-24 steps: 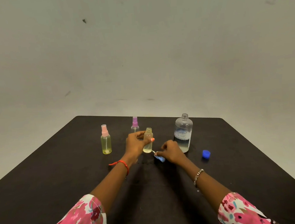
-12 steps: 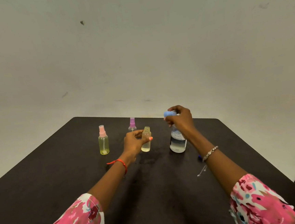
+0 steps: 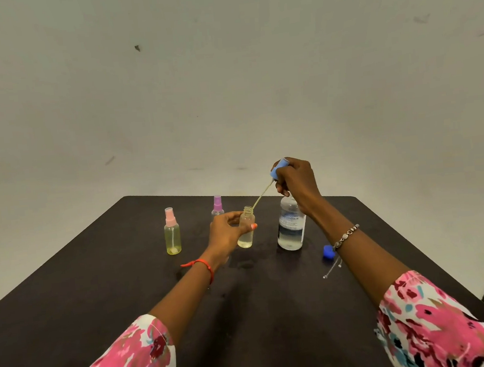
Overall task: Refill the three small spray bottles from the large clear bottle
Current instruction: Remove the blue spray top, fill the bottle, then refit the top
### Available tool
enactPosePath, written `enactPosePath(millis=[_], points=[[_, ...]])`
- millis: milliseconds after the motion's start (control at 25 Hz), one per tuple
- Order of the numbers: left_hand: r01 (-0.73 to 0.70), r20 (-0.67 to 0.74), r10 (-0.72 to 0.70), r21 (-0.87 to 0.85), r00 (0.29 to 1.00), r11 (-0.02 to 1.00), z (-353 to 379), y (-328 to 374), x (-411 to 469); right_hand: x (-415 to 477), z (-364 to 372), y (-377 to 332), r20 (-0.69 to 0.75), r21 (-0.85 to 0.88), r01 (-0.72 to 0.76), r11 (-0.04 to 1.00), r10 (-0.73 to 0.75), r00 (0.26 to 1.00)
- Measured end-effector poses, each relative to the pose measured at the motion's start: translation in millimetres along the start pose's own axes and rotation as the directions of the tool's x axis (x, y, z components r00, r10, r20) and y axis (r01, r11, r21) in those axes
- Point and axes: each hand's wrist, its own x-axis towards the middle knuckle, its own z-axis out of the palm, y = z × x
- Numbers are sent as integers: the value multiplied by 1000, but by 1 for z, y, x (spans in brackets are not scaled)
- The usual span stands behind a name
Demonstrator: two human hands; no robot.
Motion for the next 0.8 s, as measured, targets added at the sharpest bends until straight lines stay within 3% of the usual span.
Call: enactPosePath(millis=[360, 600, 800], points=[[-9, 58, 7, 28, 998, 1000, 0, 5, -8, -3, 10, 3, 91, -77, 58, 995, -51, 995], [-21, 77, 19, 23, 997, 1000, 0, 9, -10, -11, 24, 21, 288, -326, 143, 935, -46, 956], [-20, 75, 19, 11, 997, 1000, -1, 10, -11, -8, 20, 23, 352, -450, 140, 882, 31, 936]])
